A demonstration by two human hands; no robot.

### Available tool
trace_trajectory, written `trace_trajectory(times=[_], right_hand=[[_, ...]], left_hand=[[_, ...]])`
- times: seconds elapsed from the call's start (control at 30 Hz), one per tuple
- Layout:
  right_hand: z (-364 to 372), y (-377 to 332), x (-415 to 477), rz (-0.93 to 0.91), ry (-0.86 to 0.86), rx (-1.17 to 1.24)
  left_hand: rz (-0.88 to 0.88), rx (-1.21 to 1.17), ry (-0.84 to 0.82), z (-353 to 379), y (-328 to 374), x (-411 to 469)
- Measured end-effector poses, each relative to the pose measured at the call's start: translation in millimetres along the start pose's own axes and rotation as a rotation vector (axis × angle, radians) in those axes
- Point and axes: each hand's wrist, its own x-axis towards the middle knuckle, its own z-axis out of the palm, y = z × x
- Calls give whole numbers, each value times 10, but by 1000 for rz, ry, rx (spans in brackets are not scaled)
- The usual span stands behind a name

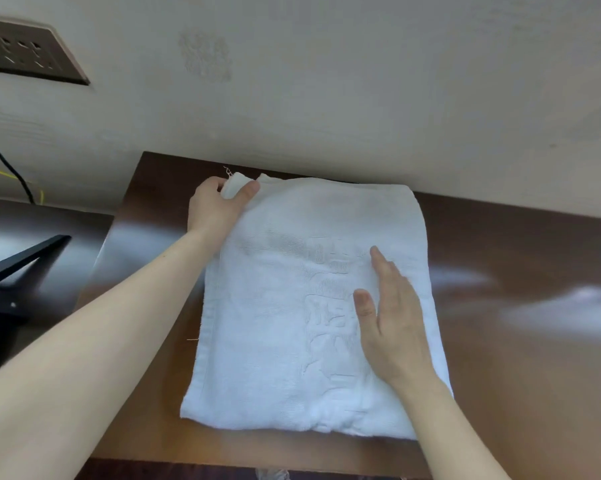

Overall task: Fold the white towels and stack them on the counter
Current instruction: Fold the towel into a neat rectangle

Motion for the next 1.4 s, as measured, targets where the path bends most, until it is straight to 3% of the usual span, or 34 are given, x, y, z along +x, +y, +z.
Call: trace_trajectory(times=[0.23, 0.5, 0.73, 0.87, 0.97, 1.07, 1.17, 1.3, 1.4], right_hand=[[-18, 302, -115, 253, -12, -412], [-198, 563, -43, 377, 7, -100], [-181, 594, -42, 367, 40, -156], [-225, 620, -47, 371, -28, -121], [-281, 622, -9, 361, -58, -134], [-277, 574, 139, 273, 14, -344], [-239, 531, 416, 139, 93, -428], [-113, 681, 646, 66, 36, -484], [-57, 802, 672, 81, 20, -494]], left_hand=[[32, -31, -10, 106, 57, -60], [55, -82, 4, 324, 268, -114], [-8, -50, 43, 378, 137, -158], [1, -129, 60, 302, 190, -247], [327, 168, 196, 369, 195, -437], [544, 288, -72, 746, 318, -834], [632, 479, -273, 1188, 416, -1205], [639, 801, -264, 1456, 353, -1172], [648, 897, -259, 1428, 291, -994]])
